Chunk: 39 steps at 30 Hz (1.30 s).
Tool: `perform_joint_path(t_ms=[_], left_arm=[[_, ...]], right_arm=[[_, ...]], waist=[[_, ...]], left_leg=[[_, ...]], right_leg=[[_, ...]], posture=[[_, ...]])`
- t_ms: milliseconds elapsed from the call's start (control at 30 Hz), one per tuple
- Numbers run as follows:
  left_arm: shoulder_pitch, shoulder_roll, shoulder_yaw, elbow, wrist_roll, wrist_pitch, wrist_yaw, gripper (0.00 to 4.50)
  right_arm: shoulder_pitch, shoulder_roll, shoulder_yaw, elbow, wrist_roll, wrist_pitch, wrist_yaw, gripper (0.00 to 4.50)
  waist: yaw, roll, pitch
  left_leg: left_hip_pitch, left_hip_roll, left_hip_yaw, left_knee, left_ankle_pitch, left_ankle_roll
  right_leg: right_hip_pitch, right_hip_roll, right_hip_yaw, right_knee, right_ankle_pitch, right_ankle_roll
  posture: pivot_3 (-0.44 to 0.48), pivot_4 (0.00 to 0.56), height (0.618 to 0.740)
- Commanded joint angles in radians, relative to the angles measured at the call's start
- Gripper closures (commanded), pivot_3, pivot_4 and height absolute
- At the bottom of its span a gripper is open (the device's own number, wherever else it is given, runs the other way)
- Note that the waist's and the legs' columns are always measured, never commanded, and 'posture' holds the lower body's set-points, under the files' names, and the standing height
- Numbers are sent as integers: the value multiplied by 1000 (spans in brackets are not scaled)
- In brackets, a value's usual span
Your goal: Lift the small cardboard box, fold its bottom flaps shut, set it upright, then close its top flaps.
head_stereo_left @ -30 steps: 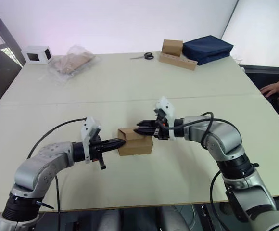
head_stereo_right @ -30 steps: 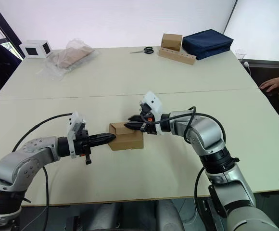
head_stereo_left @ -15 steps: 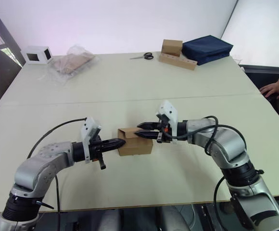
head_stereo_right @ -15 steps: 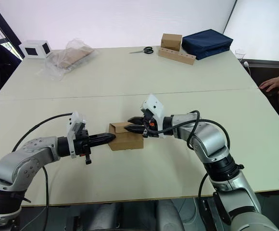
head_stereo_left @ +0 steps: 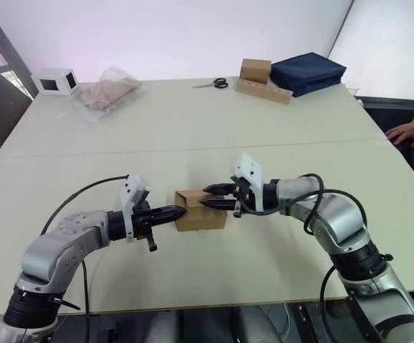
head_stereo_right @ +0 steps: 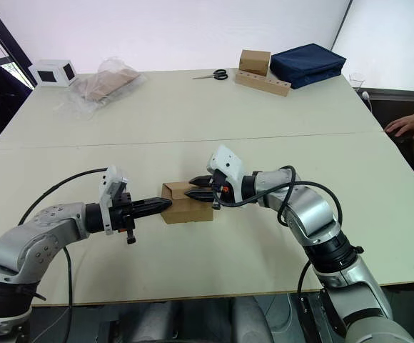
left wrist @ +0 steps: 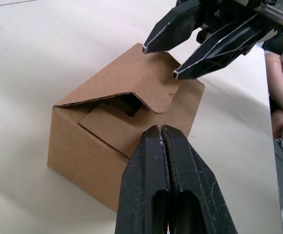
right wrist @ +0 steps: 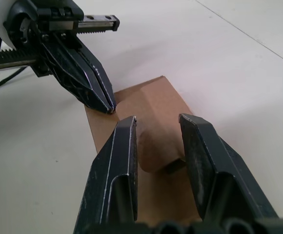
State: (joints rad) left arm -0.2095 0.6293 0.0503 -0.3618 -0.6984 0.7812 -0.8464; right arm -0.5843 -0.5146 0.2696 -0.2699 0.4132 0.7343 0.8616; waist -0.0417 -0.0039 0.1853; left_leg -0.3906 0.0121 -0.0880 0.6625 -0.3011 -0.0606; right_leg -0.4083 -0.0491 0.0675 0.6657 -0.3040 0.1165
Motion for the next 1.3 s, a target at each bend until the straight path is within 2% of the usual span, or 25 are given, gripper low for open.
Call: perform_joint_path(t_ms=[33, 200, 400, 867, 1133, 1300], left_arm=[[-12, 18, 19, 15, -9, 16, 1, 4500], [-39, 31, 61, 41, -42, 24, -4, 4500], [-99, -14, 125, 70, -122, 56, 41, 4500], [-138, -114, 29, 187, 9, -56, 79, 4500], [-134, -148, 15, 181, 15, -55, 80, 4500], [-135, -151, 1, 175, 17, -53, 77, 4500]], right_arm=[[-1, 11, -1, -32, -3, -10, -4, 3124], [0, 16, -8, -30, 0, -4, -6, 3124], [6, 19, -7, -37, 2, -3, -12, 3124], [-4, 28, -21, -43, 1, -1, -27, 3124], [15, 19, -82, -101, 76, 29, -13, 3124], [39, -6, -64, -127, 61, 24, -13, 3124]], waist=[[0, 0, 0], [0, 0, 0], [2, 0, 0], [1, 0, 0], [1, 0, 0], [4, 0, 0]], left_leg=[[0, 0, 0, 0, 0, 0], [0, 0, 0, 0, 0, 0], [0, 0, 0, 0, 0, 0], [0, 0, 0, 0, 0, -1], [0, 0, 0, 0, 0, -1], [0, 0, 0, 0, 0, 0]], right_leg=[[0, 0, 0, 0, 0, 0], [0, 0, 0, 0, 0, 0], [0, 0, 0, 0, 0, 0], [0, 0, 0, 0, 0, 0], [0, 0, 0, 0, 0, 0], [0, 0, 0, 0, 0, 0]], posture=[[0, 150, 740], [0, 150, 740], [0, 150, 740], [0, 150, 740], [0, 150, 740], [0, 150, 740]])
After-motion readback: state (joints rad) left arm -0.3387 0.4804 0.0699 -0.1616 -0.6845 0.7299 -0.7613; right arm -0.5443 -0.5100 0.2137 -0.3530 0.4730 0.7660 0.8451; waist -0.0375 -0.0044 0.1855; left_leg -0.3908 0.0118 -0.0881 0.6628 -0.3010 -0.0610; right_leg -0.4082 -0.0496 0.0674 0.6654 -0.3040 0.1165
